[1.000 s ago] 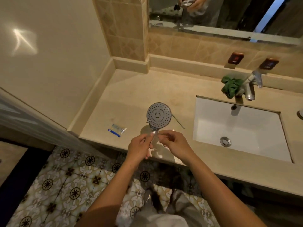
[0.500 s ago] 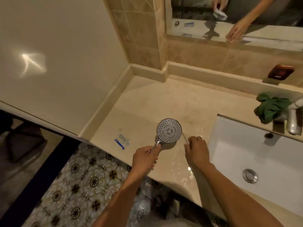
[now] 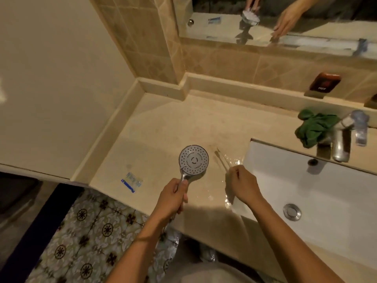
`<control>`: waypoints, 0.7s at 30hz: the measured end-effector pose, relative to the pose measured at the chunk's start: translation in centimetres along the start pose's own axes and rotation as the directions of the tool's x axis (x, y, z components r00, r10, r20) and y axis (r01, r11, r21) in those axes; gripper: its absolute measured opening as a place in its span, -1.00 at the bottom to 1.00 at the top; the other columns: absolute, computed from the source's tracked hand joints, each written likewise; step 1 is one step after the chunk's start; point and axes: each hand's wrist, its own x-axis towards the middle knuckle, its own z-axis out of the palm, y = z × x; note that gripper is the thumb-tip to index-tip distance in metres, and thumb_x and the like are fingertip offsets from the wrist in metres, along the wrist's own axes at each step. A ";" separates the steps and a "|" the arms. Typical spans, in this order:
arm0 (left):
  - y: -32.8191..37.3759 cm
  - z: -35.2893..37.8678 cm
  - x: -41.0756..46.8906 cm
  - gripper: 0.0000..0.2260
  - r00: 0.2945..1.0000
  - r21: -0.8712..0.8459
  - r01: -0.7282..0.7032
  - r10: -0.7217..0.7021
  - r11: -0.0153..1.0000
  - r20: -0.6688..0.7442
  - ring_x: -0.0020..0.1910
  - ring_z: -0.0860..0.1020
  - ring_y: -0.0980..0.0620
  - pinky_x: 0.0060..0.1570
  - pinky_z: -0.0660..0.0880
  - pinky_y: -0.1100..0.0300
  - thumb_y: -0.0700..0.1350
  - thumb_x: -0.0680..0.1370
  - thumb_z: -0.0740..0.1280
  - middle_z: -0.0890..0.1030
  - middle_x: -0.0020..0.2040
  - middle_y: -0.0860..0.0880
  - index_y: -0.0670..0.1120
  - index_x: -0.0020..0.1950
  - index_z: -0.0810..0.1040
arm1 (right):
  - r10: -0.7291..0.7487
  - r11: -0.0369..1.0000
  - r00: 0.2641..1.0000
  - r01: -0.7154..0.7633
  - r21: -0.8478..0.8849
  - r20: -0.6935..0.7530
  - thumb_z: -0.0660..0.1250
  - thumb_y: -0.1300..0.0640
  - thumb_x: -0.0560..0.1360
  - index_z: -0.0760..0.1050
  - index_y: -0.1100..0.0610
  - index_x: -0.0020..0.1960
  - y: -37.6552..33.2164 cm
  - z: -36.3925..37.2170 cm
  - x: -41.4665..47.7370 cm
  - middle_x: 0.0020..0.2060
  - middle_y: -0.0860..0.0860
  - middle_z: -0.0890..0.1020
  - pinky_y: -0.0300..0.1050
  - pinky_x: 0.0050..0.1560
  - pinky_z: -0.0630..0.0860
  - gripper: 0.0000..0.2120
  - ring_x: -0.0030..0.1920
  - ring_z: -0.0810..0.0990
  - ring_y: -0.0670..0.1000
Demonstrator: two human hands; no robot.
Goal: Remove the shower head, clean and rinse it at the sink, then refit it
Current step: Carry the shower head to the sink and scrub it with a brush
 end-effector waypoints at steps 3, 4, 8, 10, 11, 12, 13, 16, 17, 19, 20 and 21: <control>0.8 0.5 1.0 -0.65 0.999 0.046 -0.036 0.035 0.998 0.030 -0.50 0.43 -0.03 -0.42 0.42 0.07 0.14 0.66 0.19 0.56 -0.39 -0.06 -0.14 -0.03 0.53 | -0.130 0.991 0.991 0.131 0.024 -0.039 0.12 -0.03 0.73 0.57 0.10 0.04 -1.2 -1.6 -3.0 -0.26 -0.11 0.60 -0.10 -0.18 0.48 -0.68 -0.24 0.58 -0.06; 1.2 0.7 1.3 -0.64 0.998 0.070 -0.047 0.045 0.996 0.032 -0.52 0.44 -0.01 -0.41 0.42 0.09 0.15 0.65 0.21 0.55 -0.42 -0.03 -0.13 -0.06 0.55 | -0.184 0.983 0.983 0.184 -0.001 -0.008 0.13 -0.03 0.73 0.58 0.09 0.01 -1.6 -1.6 -3.8 -0.28 -0.11 0.61 -0.09 -0.19 0.48 -0.68 -0.25 0.58 -0.05; 2.9 0.9 2.1 -0.63 0.996 0.169 -0.090 0.087 0.981 0.023 -0.58 0.46 0.11 -0.47 0.38 0.24 0.17 0.62 0.25 0.55 -0.50 0.04 -0.10 -0.09 0.65 | -0.311 0.928 0.949 0.316 -0.197 0.055 0.13 -0.06 0.72 0.59 0.05 0.04 -2.6 -0.9 -4.3 -0.18 0.02 0.70 0.06 -0.12 0.59 -0.69 -0.21 0.63 0.06; 3.4 0.6 2.6 -0.60 0.996 0.162 -0.093 0.090 0.982 0.028 -0.62 0.44 0.10 -0.52 0.36 0.27 0.17 0.62 0.27 0.53 -0.54 0.03 -0.14 -0.12 0.66 | -0.297 0.929 0.955 0.285 -0.238 -0.016 0.15 -0.05 0.71 0.59 0.08 0.04 -2.9 -0.9 -3.4 -0.18 0.05 0.71 0.10 -0.13 0.61 -0.70 -0.21 0.64 0.10; 3.5 0.3 2.8 -0.60 0.996 0.173 -0.094 0.090 0.980 0.029 -0.62 0.45 0.10 -0.53 0.35 0.29 0.17 0.61 0.28 0.53 -0.55 0.03 -0.14 -0.12 0.67 | -0.276 0.934 0.959 0.251 -0.253 -0.066 0.16 -0.03 0.70 0.58 0.11 0.00 -2.9 -1.0 -2.8 -0.20 0.08 0.70 0.12 -0.15 0.60 -0.69 -0.22 0.63 0.13; 3.7 0.1 2.9 -0.60 0.995 0.191 -0.096 0.092 0.977 0.030 -0.60 0.47 0.11 -0.53 0.36 0.30 0.17 0.61 0.28 0.54 -0.54 0.02 -0.13 -0.13 0.67 | -0.244 0.944 0.961 0.205 -0.257 -0.129 0.16 -0.01 0.70 0.56 0.14 -0.03 -3.0 -1.1 -2.3 -0.24 0.11 0.68 0.13 -0.17 0.59 -0.69 -0.23 0.62 0.17; 3.8 -0.2 3.1 -0.61 0.995 0.212 -0.099 0.095 0.972 0.029 -0.57 0.49 0.11 -0.51 0.38 0.30 0.17 0.61 0.29 0.56 -0.53 0.03 -0.11 -0.13 0.68 | -0.213 0.957 0.956 0.163 -0.239 -0.203 0.16 0.01 0.71 0.55 0.17 -0.07 -3.0 -1.2 -1.9 -0.26 0.13 0.67 0.13 -0.19 0.58 -0.68 -0.25 0.61 0.19; 3.5 -0.9 3.3 -0.60 0.992 0.245 -0.122 0.121 0.962 0.020 -0.49 0.51 0.10 -0.35 0.43 0.20 0.20 0.60 0.28 0.56 -0.52 0.07 -0.09 -0.12 0.70 | -0.243 0.966 0.933 0.208 -0.152 -0.267 0.18 0.03 0.71 0.54 0.18 -0.09 -3.6 -1.0 -2.0 -0.32 0.09 0.64 0.08 -0.24 0.55 -0.68 -0.30 0.60 0.15; 3.4 -1.1 3.2 -0.61 0.992 0.248 -0.124 0.123 0.961 0.017 -0.49 0.51 0.10 -0.34 0.43 0.19 0.20 0.60 0.28 0.56 -0.53 0.07 -0.08 -0.10 0.71 | -0.310 0.945 0.930 0.278 -0.170 -0.199 0.18 0.02 0.71 0.55 0.16 -0.06 -4.0 -0.7 -2.5 -0.31 0.06 0.65 0.05 -0.25 0.55 -0.70 -0.32 0.60 0.12; 3.2 -1.5 3.3 -0.63 0.993 0.235 -0.116 0.117 0.965 0.010 -0.50 0.51 0.09 -0.36 0.42 0.19 0.21 0.59 0.28 0.55 -0.54 0.08 -0.04 -0.10 0.72 | -0.383 0.901 0.922 0.358 -0.245 -0.063 0.18 -0.01 0.71 0.58 0.12 0.00 -4.6 0.3 -3.1 -0.26 0.05 0.68 0.05 -0.25 0.59 -0.71 -0.31 0.63 0.09; 3.1 -1.7 3.4 -0.63 0.994 0.225 -0.109 0.110 0.968 0.007 -0.52 0.49 0.09 -0.37 0.41 0.19 0.22 0.59 0.29 0.54 -0.55 0.08 -0.02 -0.11 0.72 | -0.367 0.902 0.927 0.335 -0.273 -0.074 0.17 -0.02 0.71 0.58 0.12 0.01 -4.6 0.7 -3.1 -0.25 0.06 0.69 0.07 -0.24 0.60 -0.71 -0.30 0.63 0.10; 3.1 -1.8 3.4 -0.63 0.995 0.217 -0.102 0.102 0.971 0.010 -0.53 0.48 0.10 -0.38 0.41 0.20 0.22 0.58 0.29 0.53 -0.57 0.09 -0.02 -0.13 0.72 | -0.328 0.917 0.936 0.283 -0.282 -0.129 0.17 -0.02 0.71 0.57 0.13 0.00 -4.5 0.9 -2.8 -0.26 0.07 0.69 0.09 -0.23 0.60 -0.70 -0.30 0.62 0.12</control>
